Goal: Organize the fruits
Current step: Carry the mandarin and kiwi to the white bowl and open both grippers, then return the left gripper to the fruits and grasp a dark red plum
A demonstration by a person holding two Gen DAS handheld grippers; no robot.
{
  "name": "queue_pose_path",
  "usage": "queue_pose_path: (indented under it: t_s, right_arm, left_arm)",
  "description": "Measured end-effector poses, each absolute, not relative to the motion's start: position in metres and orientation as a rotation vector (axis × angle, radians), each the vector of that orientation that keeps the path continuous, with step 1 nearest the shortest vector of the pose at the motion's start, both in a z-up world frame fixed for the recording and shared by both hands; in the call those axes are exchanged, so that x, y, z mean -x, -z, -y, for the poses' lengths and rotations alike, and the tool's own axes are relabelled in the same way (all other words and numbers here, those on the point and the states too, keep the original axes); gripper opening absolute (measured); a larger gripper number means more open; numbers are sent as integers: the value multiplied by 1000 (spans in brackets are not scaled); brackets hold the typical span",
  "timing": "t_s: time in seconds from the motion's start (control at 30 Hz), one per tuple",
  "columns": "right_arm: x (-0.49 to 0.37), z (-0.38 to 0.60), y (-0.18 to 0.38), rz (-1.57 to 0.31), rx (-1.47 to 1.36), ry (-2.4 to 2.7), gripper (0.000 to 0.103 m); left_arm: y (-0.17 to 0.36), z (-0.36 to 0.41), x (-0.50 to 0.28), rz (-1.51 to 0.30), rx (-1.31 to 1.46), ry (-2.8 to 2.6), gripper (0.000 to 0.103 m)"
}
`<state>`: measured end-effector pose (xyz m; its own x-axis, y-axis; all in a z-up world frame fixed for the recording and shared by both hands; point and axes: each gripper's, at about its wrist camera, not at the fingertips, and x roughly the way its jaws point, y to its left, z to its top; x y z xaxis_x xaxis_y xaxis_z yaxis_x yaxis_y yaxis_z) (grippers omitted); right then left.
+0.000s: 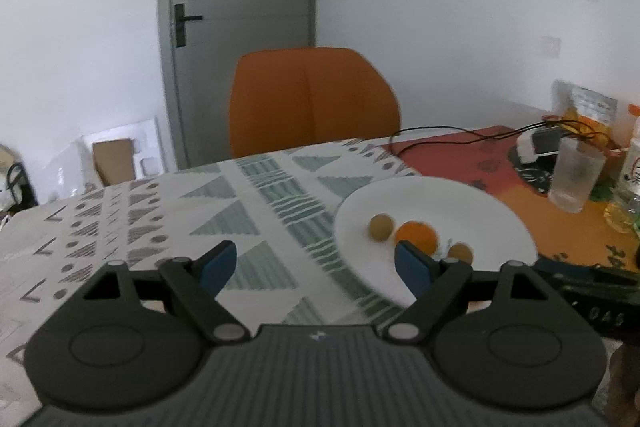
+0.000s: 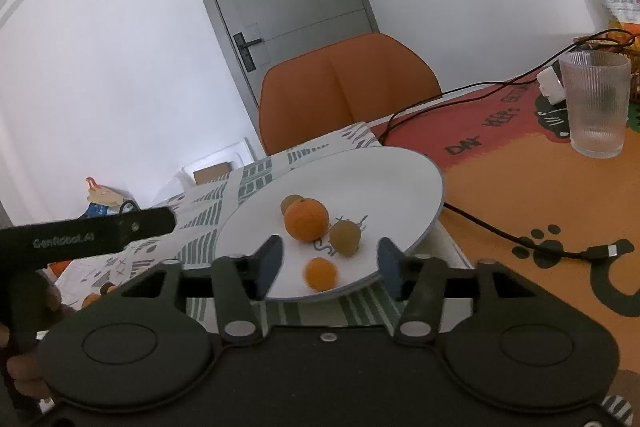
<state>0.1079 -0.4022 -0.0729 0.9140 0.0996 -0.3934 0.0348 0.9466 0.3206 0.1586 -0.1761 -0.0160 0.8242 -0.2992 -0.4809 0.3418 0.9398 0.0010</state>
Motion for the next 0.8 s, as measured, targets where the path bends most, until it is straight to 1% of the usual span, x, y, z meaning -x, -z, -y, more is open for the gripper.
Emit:
queue_pose_path:
  t_s: [0.1,0.13,0.17,0.23,0.3,0.37,0.43,0.47,0.8]
  right_arm:
    - [-106,399,72,-408,-320,-36,71]
    - [-105,398,71,-401,-318,-32,77]
    - [-104,397,71,-393,-318,-28,81]
    - [-103,396,71,-386,-320,-31,82]
    - [-104,394,71,-388,-319,-38,87]
    - [-104,391,70,-385,-310,-33,97]
    - [-104,388,70,-382,-306,-37,100]
    - [-104,386,70,-383,-307,-40,103]
    - [-107,370,71,-410,-318,-60,103]
  left_arm:
    - [18,163,-157,-505,-70,307,85]
    - [19,159,-156,-507,-69,295,85]
    - [19,154,-155,-507,-68,282,85]
    - [19,145,-153,-508,-56,257,86]
    - [18,137,-150,-508,-44,238,87]
    - [18,129,-146,-507,-43,221,90]
    - [19,122,-143,-508,-45,204,90]
    - [21,119,-142,-512,-41,198,90]
    - [36,91,-131,-559,1,158,90]
